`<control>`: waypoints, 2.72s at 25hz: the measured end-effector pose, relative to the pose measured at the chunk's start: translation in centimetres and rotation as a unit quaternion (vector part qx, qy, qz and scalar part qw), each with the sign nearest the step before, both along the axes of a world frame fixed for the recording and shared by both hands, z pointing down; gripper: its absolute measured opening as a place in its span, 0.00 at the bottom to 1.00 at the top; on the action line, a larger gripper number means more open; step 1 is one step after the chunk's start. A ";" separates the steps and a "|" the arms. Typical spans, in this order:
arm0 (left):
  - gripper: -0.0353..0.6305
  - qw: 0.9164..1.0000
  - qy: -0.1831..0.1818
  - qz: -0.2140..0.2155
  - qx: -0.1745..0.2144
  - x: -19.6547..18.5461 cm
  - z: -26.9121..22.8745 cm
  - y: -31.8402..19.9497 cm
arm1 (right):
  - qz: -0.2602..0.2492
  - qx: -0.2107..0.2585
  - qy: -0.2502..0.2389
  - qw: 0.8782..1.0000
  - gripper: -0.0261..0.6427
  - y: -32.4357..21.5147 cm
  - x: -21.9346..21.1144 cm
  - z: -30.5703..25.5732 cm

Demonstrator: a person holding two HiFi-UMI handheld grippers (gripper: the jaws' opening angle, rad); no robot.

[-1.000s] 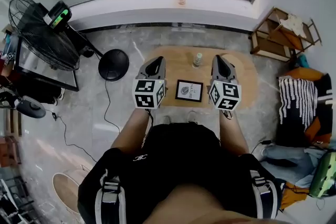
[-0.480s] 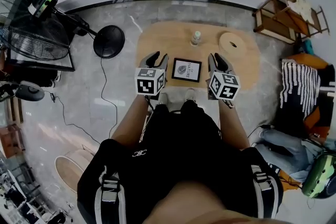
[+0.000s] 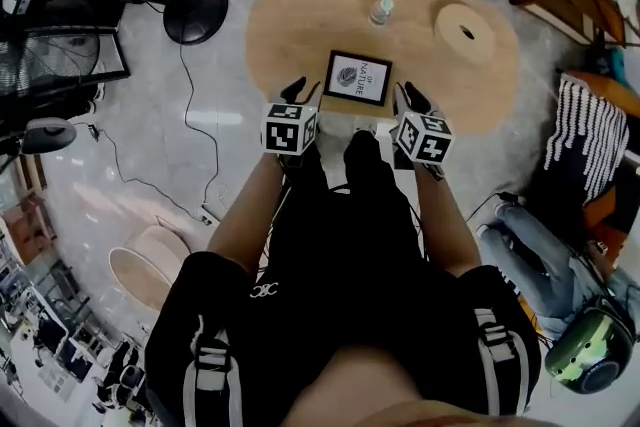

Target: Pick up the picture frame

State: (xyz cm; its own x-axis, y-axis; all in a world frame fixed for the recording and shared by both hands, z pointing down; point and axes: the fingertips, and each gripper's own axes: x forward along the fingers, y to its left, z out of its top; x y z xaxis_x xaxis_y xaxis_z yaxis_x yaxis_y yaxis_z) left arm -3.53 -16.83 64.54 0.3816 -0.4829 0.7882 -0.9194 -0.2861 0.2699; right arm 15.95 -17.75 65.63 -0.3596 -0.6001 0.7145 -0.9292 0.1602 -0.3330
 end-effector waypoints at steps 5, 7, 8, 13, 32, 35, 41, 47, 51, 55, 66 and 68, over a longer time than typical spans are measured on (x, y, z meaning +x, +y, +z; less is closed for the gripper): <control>0.27 0.999 -0.023 0.016 -0.037 1.9 8.1 -1.5 | -0.011 -0.036 0.013 0.999 0.21 -1.5 1.3 7.9; 0.27 0.998 -0.034 0.024 -0.057 2.6 11.0 -1.2 | -0.011 -0.056 0.015 0.998 0.21 -0.9 1.6 10.7; 0.27 0.997 -0.037 0.027 -0.068 2.9 12.5 -0.9 | -0.010 -0.067 0.015 0.998 0.21 -0.6 1.8 12.1; 0.27 0.993 -0.039 0.035 -0.105 4.2 19.2 -1.2 | 0.013 -0.112 0.021 0.993 0.21 -0.6 2.7 19.1; 0.27 0.980 -0.066 0.057 -0.178 4.4 33.5 -3.6 | 0.002 -0.202 0.057 0.978 0.22 -2.3 2.7 32.0; 0.25 0.979 -0.070 0.056 -0.184 4.4 34.1 -3.5 | -0.003 -0.209 0.060 0.976 0.21 -2.2 2.7 32.2; 0.19 0.980 -0.066 0.033 -0.187 4.2 32.7 -3.9 | 0.000 -0.206 0.075 0.976 0.18 -2.5 3.0 30.6; 0.19 0.990 -0.069 0.002 -0.125 3.0 25.0 -5.2 | 0.013 -0.147 0.069 0.987 0.17 -4.3 2.0 22.8; 0.18 0.997 -0.046 -0.012 -0.058 1.3 14.7 -7.1 | 0.002 -0.079 0.052 0.996 0.17 -5.9 0.4 13.2; 0.18 0.999 -0.032 -0.026 0.009 -0.6 3.3 -6.6 | -0.020 0.001 0.039 0.999 0.17 -6.2 -1.4 1.8; 0.19 0.972 -0.036 -0.043 0.226 -4.6 -22.8 -8.1 | -0.034 0.259 0.042 0.964 0.16 -8.9 -5.6 -25.0; 0.19 0.962 -0.038 -0.048 0.266 -4.8 -27.2 -7.8 | -0.032 0.301 0.040 0.952 0.16 -8.6 -5.8 -29.5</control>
State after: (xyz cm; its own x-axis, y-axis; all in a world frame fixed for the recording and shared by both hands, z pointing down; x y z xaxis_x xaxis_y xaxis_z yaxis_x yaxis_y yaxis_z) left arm -8.29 -24.61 37.32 0.2666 -0.8555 0.4439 -0.9596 -0.2784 0.0399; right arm 10.17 -26.39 36.18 -0.3685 -0.8882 0.2743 -0.9295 0.3572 -0.0923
